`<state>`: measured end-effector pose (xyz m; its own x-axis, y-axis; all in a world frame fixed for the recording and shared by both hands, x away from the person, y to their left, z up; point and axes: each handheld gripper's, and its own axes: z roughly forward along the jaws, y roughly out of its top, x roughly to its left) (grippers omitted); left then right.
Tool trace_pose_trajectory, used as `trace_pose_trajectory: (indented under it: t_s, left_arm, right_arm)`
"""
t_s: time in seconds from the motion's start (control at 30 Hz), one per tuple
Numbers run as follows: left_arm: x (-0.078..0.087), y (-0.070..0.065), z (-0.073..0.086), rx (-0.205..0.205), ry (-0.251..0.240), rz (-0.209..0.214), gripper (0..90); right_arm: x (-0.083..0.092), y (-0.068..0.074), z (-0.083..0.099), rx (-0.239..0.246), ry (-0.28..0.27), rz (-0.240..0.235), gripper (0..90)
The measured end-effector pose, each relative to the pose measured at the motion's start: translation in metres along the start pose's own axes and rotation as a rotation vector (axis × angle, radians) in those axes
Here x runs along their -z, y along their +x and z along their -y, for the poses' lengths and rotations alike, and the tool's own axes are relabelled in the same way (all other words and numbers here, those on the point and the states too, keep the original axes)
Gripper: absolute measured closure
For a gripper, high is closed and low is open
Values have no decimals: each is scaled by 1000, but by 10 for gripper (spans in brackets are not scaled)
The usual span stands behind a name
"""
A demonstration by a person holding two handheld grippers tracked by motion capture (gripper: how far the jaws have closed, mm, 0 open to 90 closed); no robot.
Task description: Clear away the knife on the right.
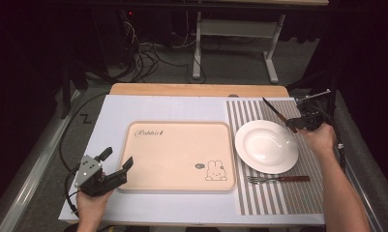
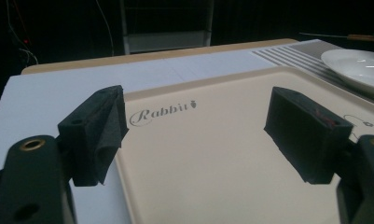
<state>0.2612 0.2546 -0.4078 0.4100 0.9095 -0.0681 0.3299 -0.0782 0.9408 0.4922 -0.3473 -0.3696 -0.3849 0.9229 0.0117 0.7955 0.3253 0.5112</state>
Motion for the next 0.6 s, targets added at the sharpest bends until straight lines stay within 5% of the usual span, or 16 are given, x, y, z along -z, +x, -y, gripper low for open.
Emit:
trace_pose_trajectory:
  t_s: [0.27,0.6]
  left_arm:
    - [3,1,-2,-8,-14,-4,218]
    - [-1,-2,-1,-23,-4,10,218]
  right_arm:
    - [8,21,10,34,-29,-44,777]
    - [25,28,19,28,-78,-67,777]
